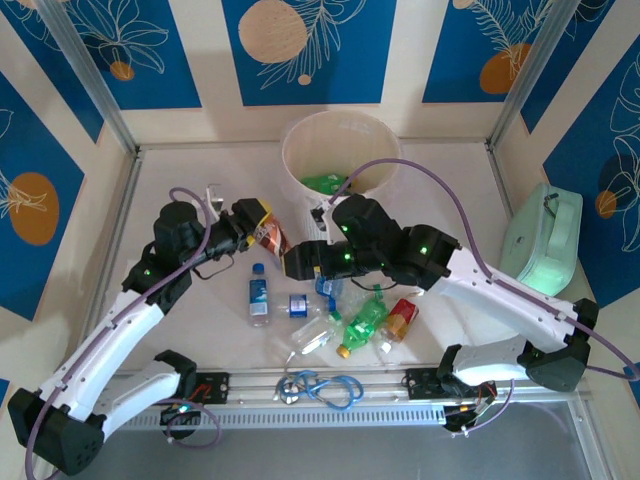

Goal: Put the plastic bottles in the bin

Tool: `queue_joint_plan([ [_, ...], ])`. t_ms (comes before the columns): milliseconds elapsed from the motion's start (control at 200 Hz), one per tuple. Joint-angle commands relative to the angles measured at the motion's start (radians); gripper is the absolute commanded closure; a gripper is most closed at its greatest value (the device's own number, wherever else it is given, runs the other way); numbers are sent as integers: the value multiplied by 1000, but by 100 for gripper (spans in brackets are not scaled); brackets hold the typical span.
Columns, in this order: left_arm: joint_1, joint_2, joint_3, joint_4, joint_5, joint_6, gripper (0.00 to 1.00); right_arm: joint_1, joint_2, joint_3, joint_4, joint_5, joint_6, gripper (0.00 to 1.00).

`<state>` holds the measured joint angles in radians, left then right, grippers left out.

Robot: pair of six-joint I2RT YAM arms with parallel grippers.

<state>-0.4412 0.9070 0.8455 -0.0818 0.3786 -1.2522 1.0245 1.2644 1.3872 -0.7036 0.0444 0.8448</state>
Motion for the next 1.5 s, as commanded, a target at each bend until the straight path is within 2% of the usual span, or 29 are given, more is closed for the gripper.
queue_joint_plan([
  [0, 12, -14, -26, 88, 48, -30, 38, -15, -16, -20, -11, -11, 10, 25],
  [220, 12, -2, -48, 164, 82, -68, 39, -16, 12, -14, 48, -70, 12, 40],
  [470, 12, 7, -81, 233, 108, -110, 39, -19, 30, 1, 68, -86, 6, 49],
  [740, 12, 11, -86, 226, 104, -102, 38, -21, 27, 4, 69, -89, 4, 65],
  [795, 12, 10, -82, 211, 100, -89, 34, -20, 24, 10, 66, -86, 3, 67],
  [860, 11, 7, -71, 176, 91, -65, 22, -20, 25, 19, 60, -82, -2, 69],
  [930, 12, -1, -49, 115, 67, -16, 0, -20, 26, 28, 51, -74, -6, 71],
  [1115, 12, -19, 76, -174, -51, 188, 0, -22, 28, 89, -6, -24, -34, 71],
  [1270, 12, -20, 209, -491, -238, 361, 0, -37, 37, 196, -108, 57, -92, 72],
  [1401, 14, -73, 203, -560, -348, 384, 0, -79, 44, 280, -165, 101, -126, 72],
  [1496, 21, -104, 171, -561, -363, 387, 0, -124, 47, 332, -203, 128, -145, 72],
])
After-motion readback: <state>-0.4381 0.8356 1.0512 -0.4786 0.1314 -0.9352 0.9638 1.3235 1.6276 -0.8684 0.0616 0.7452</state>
